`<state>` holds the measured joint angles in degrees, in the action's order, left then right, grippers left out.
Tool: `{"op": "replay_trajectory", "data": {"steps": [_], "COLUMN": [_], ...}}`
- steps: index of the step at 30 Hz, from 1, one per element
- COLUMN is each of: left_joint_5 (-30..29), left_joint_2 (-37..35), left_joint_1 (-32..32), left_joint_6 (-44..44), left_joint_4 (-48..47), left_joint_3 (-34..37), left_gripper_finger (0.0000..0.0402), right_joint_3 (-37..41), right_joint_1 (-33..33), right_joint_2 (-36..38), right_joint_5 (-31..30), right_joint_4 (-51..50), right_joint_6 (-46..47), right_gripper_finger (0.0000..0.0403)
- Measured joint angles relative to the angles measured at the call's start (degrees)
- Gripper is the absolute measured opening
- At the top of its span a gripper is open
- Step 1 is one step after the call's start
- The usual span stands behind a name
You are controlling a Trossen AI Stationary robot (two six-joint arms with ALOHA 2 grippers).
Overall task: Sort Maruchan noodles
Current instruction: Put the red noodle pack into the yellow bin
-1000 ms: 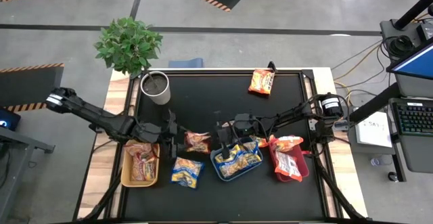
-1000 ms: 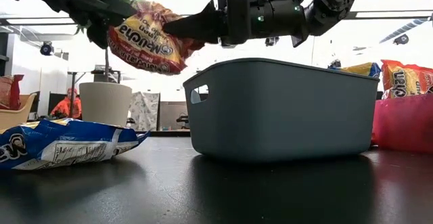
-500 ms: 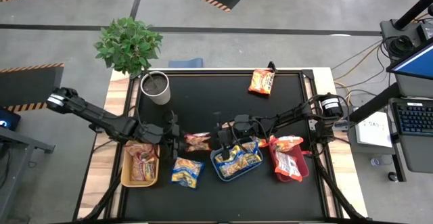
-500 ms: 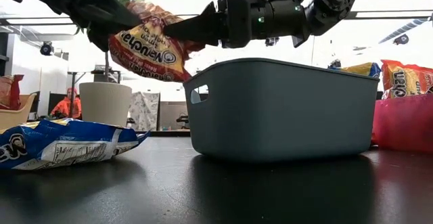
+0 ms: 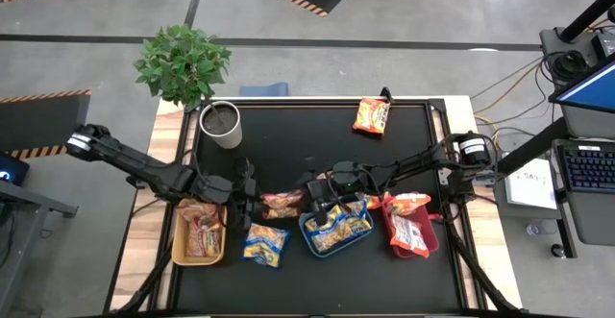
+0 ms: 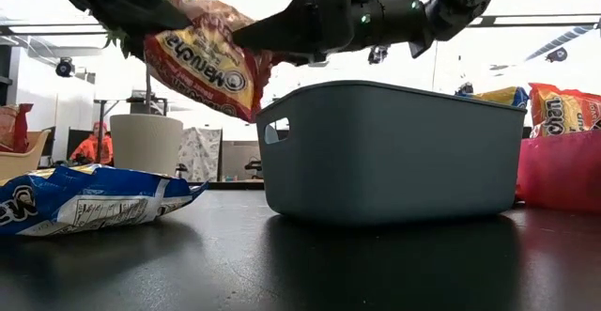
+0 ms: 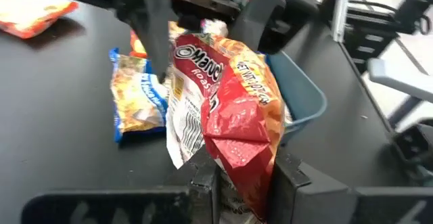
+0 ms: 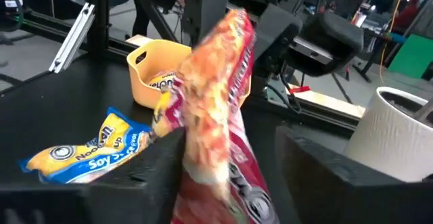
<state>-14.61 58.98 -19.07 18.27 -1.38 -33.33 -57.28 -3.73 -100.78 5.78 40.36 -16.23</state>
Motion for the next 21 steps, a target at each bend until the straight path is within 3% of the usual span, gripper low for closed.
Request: {"op": "replay_trajectory", "data": {"steps": [4, 10, 21], "left_joint_5": [1.85, 4.91, 19.22], "left_joint_2": [0.04, 1.82, 13.13], "left_joint_1": [-0.02, -0.22, -7.70], "left_joint_6": [0.05, 2.85, 20.15], "left_joint_4": [-10.74, -37.93, -79.87], "left_joint_3": [-5.94, -20.64, -50.26], "left_gripper_finger": [0.0051, 0.0050, 0.0050], "right_joint_3": [0.00, 0.00, 0.02], "right_joint_1": [0.00, 0.12, 1.39], "right_joint_2": [4.20, 11.42, 15.95], "right_joint_5": [0.03, 0.04, 0.15], "right_joint_4": [-6.62, -18.31, -24.70], "right_joint_6": [0.39, -0.78, -3.33], "right_gripper_finger": [0.0258, 0.0299, 0.0313]}}
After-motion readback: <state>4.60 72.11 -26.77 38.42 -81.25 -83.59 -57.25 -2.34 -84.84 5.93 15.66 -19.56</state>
